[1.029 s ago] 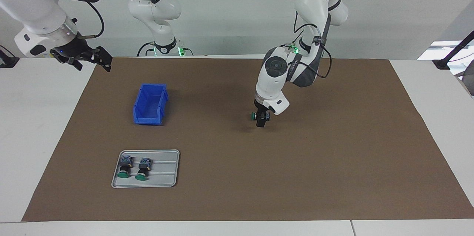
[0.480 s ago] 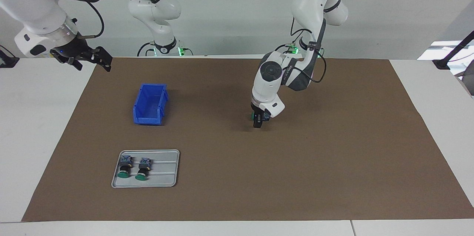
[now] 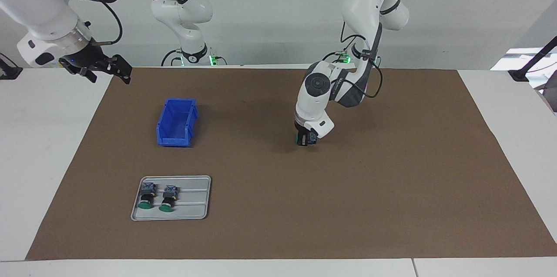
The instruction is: Place and press button with both arms
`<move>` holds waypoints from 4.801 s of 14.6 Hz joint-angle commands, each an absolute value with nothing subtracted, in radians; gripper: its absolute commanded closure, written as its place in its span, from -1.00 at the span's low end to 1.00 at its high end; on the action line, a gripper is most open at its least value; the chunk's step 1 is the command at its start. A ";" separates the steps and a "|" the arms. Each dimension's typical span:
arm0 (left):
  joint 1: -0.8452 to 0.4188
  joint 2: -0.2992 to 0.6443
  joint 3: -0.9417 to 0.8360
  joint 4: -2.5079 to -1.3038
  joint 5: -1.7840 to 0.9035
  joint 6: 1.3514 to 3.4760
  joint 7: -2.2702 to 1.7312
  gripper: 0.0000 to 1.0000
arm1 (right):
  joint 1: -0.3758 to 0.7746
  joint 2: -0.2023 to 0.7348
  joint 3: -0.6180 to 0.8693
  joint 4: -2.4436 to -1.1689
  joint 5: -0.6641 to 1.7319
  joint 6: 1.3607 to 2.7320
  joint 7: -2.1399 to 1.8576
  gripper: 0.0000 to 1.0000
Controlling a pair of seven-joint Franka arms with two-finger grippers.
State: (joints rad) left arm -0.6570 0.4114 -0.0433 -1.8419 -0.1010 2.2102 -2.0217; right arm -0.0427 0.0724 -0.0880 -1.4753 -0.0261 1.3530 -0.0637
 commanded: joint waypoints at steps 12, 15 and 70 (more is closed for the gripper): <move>-0.492 0.213 -0.029 -1.944 -0.337 2.250 -1.803 0.55 | -0.046 0.043 -0.086 -1.511 -0.029 1.365 -0.084 -0.97; -0.433 0.209 -0.034 -1.945 -0.453 2.180 -1.619 0.59 | -0.046 0.043 -0.086 -1.511 -0.031 1.365 -0.084 -0.97; -0.331 0.236 -0.029 -2.352 -1.884 2.157 -0.571 -0.09 | -0.046 0.043 -0.086 -1.511 -0.029 1.365 -0.084 -0.97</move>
